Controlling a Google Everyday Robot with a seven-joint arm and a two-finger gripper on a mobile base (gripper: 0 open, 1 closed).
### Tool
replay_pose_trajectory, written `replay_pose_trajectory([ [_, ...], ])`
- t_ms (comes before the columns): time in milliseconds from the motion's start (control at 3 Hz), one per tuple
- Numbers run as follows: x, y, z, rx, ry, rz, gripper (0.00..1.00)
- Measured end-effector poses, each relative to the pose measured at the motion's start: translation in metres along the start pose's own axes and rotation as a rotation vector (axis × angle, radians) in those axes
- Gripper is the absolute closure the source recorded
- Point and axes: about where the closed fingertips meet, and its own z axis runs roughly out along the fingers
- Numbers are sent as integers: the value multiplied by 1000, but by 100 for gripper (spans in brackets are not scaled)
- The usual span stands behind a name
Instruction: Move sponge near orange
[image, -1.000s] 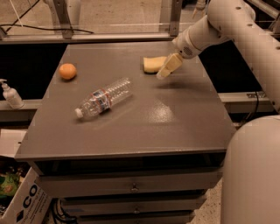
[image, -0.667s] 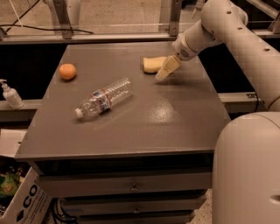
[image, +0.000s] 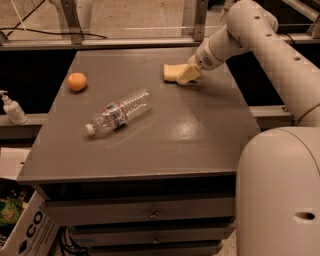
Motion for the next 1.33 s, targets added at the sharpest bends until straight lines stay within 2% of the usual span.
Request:
replay_pose_trajectory([
  [333, -1, 4, 0, -26, -21, 25, 64],
  [667, -19, 13, -5, -68, -71, 31, 87],
  [1000, -52, 36, -9, -130, -131, -27, 100],
  [1333, -83, 61, 0, -176, -143, -118, 100],
])
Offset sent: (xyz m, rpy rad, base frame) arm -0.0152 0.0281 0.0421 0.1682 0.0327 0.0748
